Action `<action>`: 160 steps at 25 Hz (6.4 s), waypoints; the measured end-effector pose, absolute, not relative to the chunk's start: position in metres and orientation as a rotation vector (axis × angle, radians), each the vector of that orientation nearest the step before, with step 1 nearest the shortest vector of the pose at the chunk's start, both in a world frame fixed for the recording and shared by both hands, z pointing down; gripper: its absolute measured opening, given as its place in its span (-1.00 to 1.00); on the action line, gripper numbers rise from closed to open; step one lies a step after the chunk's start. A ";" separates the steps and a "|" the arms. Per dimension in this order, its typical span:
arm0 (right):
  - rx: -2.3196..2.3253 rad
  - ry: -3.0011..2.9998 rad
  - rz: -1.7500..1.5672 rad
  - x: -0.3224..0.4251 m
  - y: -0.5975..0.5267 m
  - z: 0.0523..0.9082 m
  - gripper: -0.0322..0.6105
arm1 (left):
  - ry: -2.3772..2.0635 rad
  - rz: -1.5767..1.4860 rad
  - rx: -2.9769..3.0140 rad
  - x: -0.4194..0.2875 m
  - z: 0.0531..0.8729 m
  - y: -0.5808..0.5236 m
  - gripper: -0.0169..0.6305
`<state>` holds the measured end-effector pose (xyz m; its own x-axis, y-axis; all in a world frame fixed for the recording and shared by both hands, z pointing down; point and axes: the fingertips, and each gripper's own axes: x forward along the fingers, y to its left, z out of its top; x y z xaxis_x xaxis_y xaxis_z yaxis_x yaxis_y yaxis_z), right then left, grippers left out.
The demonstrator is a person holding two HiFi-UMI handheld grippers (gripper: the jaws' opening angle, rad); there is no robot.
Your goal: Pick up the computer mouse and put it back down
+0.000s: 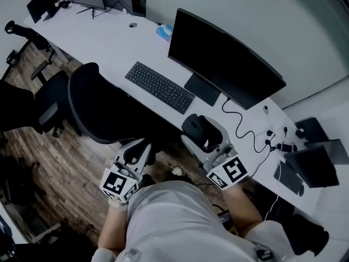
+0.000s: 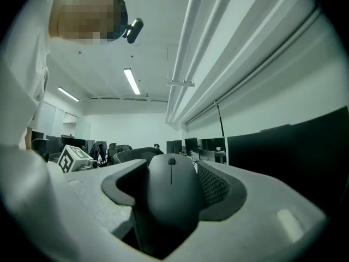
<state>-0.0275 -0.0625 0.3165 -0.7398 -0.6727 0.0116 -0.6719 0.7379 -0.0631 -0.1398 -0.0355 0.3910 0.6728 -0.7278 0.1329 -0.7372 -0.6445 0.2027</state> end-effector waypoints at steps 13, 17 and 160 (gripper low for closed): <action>-1.027 2.933 -0.109 -0.040 -0.040 0.316 -0.01 | -1.211 0.034 2.617 -0.143 0.391 -0.034 -0.82; -1.037 2.926 -0.121 -0.034 -0.042 0.319 -0.01 | -1.216 0.048 2.611 -0.140 0.393 -0.032 -0.82; -1.281 3.080 -0.149 0.044 -0.061 0.384 -0.05 | -1.311 0.126 2.578 -0.119 0.402 -0.035 -0.75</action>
